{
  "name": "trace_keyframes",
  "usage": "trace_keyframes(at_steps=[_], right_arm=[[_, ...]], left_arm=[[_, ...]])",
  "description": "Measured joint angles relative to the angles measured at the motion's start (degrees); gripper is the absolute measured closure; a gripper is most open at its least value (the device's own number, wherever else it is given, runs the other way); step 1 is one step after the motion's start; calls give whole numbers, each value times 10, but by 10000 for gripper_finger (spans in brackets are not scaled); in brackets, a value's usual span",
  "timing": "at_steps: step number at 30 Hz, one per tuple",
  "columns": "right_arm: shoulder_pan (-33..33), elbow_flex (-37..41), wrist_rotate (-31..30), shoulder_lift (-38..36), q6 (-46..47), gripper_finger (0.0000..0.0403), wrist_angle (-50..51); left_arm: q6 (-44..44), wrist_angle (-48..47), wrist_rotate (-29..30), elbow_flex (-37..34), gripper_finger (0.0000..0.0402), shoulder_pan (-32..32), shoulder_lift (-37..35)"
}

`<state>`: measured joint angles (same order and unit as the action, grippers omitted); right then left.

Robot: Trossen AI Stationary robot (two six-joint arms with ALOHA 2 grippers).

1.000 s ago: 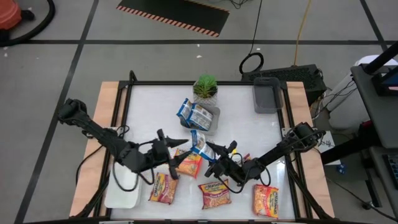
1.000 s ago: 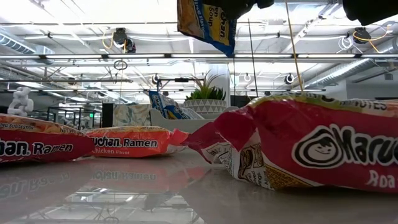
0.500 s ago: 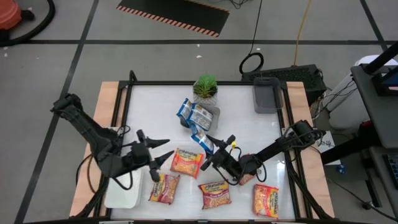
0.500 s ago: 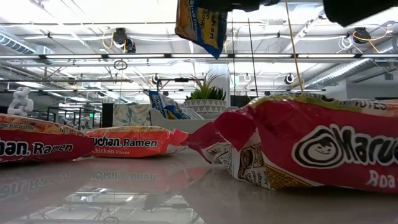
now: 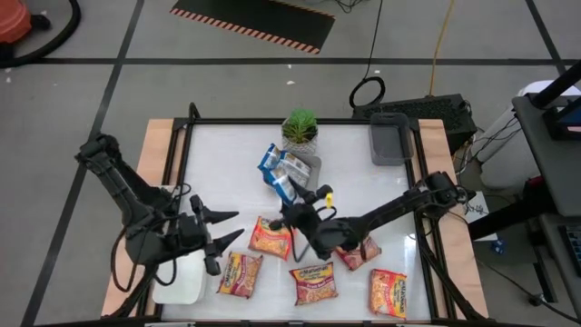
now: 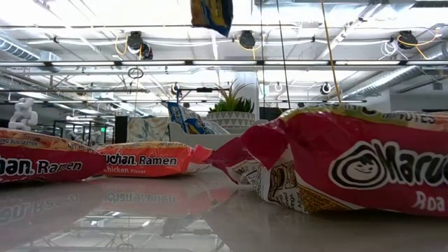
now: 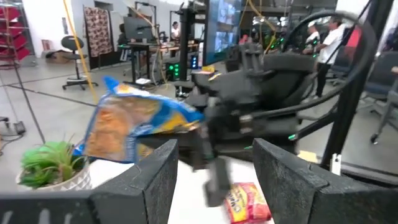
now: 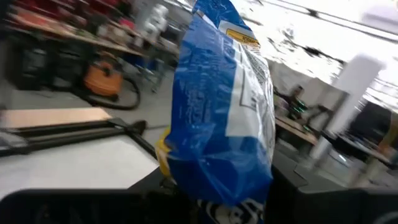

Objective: Sort Maruchan noodles
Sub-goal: Put the blue noodle pack into the gray bin

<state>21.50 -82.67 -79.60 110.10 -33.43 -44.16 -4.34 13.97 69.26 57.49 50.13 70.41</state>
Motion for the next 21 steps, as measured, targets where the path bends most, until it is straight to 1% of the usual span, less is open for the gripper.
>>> trace_keyframes(at_steps=[5, 8, 13, 15, 21], right_arm=[[-18, 0, -6, 0, 36, 285, 3], [-26, 0, -35, 0, 46, 285, 3], [-40, 0, -101, 0, 29, 285, 3], [-45, 4, -103, 0, 26, 285, 3], [-60, 47, -104, 0, 88, 285, 5]], left_arm=[[30, 32, 0, 0, 190, 20, 0], [32, 33, 0, 0, 190, 27, 0], [32, 33, -1, 0, 190, 30, 0], [32, 34, -2, 0, 190, 29, 0], [28, 43, -2, 0, 190, 29, 0]])
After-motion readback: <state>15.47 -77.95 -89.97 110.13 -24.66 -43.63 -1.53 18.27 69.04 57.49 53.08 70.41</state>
